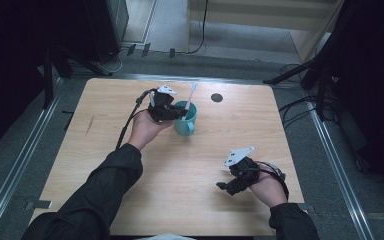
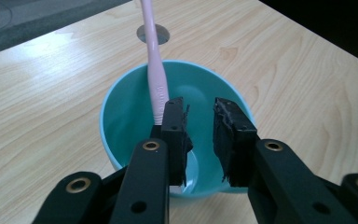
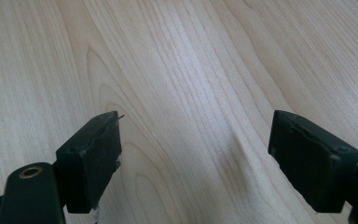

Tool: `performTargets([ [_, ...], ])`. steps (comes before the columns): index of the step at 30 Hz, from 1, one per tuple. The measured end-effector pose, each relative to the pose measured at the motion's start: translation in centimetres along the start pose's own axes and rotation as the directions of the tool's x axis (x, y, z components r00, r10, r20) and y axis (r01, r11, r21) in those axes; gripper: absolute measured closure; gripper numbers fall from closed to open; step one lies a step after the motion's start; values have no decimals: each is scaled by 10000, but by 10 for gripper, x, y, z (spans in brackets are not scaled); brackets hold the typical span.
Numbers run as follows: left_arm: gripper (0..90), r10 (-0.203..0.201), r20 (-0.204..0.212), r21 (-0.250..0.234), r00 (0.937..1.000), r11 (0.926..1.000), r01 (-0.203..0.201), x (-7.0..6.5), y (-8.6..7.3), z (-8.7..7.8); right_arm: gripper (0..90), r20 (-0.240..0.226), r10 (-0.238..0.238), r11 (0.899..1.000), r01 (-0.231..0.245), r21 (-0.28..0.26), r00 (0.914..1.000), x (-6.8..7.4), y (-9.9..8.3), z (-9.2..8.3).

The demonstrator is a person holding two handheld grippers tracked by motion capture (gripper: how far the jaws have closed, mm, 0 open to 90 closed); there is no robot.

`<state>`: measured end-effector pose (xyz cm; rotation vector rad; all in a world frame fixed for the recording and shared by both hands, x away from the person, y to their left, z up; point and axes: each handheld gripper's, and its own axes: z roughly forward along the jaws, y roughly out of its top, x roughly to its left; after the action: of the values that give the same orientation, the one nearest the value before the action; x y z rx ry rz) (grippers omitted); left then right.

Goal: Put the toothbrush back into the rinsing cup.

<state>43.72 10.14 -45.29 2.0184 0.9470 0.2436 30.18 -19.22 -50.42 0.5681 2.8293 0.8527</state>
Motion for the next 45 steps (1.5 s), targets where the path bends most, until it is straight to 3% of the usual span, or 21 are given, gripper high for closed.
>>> performTargets([
  [4, 695, 167, 273, 218, 9995, 9996, -173, -4, 1, -12, 170, 13, 11, 10000, -11, -16, 10000, 0, 0, 0],
  [9, 648, 270, 328, 157, 9991, 9995, -275, -8, -3, -26, 170, -10, -18, 10000, 18, 55, 10000, 0, 1, 1],
  [19, 550, 49, 376, 330, 9993, 9994, -62, -12, -23, -53, 170, -98, -192, 9998, 192, 38, 9998, -1, 7, 5],
  [32, 486, 270, 487, 700, 9985, 9971, -304, -24, -55, -82, 170, -225, -335, 9994, 337, 71, 9992, -2, 10, 6],
  [45, 457, 359, 448, 948, 9983, 9947, -401, -29, -79, -88, 170, -335, -607, 9981, 610, 93, 9976, -3, 17, 11],
])
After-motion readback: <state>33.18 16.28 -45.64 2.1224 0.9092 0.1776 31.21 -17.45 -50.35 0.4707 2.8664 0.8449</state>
